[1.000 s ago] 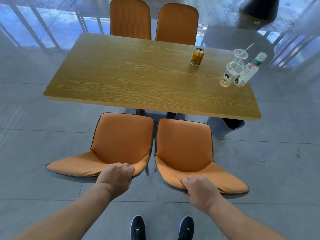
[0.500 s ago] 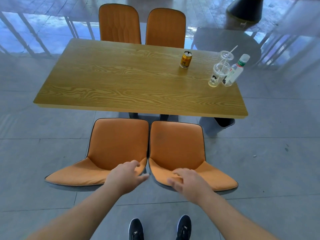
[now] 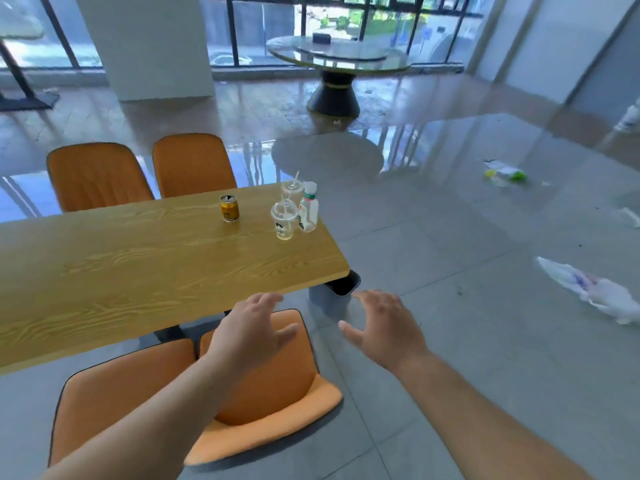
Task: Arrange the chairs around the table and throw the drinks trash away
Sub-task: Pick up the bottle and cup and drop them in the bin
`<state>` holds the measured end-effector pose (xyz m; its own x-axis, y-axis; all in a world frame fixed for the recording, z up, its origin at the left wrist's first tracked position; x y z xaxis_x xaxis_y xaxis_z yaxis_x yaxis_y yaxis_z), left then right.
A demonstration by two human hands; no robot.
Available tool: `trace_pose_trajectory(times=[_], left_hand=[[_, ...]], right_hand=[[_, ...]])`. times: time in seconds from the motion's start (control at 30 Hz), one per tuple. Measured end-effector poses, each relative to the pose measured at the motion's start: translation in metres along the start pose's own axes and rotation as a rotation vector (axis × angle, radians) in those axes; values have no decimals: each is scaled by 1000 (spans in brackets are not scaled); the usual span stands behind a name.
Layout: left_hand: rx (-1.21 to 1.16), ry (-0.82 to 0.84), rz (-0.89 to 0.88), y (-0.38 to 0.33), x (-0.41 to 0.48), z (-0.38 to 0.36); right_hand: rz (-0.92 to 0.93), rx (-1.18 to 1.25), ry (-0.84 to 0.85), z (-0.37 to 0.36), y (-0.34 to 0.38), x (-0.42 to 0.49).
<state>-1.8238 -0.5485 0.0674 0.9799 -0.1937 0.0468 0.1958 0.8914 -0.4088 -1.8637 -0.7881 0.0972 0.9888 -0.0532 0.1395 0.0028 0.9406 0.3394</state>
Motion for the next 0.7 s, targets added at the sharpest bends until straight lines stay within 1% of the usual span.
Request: trace_pose_trajectory(times=[0.07,0.17,0.2,0.27,0.33,0.43,0.53,0.7], left_hand=[[16,-26,-47,-48,22,2],[28,-58,-79,-125,56,-9],[14,-56,-77,-140,62,-11],[-11,-54,-92,-205,92,-35],[-43,-52,-88,-227,102,-38],[-57,-47,-109,-292,131,-65],[-73,-36,-117,-340,163,-85],[-93,-67,-120,-376,240,-104]], right_hand=[[9,2,-37,29,-36,12],[3,6,-80,77,-107,32],[10,-4,-81,86,-119,39],[-32,13,-74,116,-186,49],[-38,13,-57,128,-200,58],[-82,49,-32,154,-259,75],[-121,61,-20,169,-308,98],[-127,47,-5,174,-351,158]])
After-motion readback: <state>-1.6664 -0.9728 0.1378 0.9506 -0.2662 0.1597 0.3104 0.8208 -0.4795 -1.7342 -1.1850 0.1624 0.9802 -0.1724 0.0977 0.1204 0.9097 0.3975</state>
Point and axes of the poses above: each hand's wrist, its own x-axis towards the middle knuckle, its own z-axis out of the back of the hand, y = z × x, the point moved 10 cm from there along x, towards the middle knuckle, and after that the axes turned 6 degrees about -y, right-handed, at the moved point
